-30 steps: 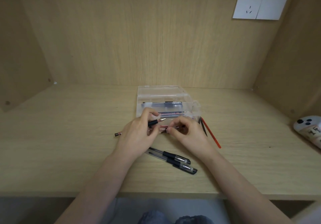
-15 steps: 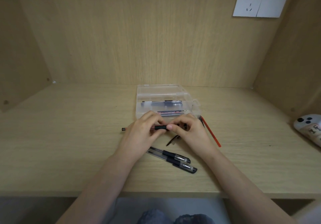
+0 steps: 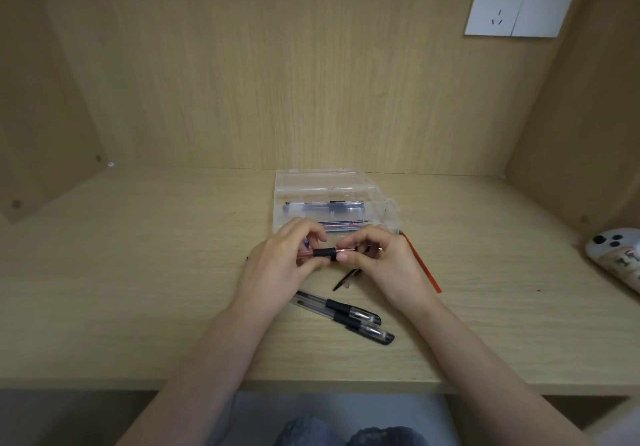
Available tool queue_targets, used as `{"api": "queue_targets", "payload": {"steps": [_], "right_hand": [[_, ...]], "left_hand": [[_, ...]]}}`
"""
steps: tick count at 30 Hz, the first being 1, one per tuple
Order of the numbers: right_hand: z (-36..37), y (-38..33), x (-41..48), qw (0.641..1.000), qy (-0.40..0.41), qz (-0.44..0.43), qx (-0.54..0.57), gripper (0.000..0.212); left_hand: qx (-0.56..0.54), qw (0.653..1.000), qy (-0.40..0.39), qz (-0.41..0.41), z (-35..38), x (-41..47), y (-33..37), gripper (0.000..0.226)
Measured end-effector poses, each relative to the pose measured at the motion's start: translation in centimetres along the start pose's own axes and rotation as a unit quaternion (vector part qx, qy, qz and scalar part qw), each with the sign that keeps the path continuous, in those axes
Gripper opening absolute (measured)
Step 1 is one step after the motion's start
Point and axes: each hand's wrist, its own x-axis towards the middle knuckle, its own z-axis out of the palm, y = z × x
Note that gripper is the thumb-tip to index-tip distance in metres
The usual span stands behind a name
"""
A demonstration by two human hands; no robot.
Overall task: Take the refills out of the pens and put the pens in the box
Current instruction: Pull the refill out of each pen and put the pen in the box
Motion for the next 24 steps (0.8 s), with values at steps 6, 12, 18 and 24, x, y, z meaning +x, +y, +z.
{"api": "queue_targets", "payload": {"steps": [6, 12, 18, 24], "right_hand": [[-0.13, -0.44, -0.18, 1.000, 0.002, 0.006, 0.013, 0.016], [-0.14, -0.52, -0.17, 1.000, 0.005, 0.011, 0.011, 0.017], [-0.16, -0.67, -0.26, 1.000, 0.010, 0.009, 0.024, 0.017], [-0.11, -0.35, -0.08, 0.999, 0.014, 0.012, 0.033, 0.020]], "left_hand": [[-0.025, 0.999, 0.007, -0.033, 0.03, -0.10, 0.11, 0.013], [0.011, 1.000, -0.005, -0.021, -0.03, -0.14, -0.04, 0.030], [-0.015, 0.999, -0.010, -0.049, -0.06, -0.10, 0.05, 0.016], [0.026, 0.999, 0.002, -0.029, -0.08, -0.11, -0.05, 0.016]]}}
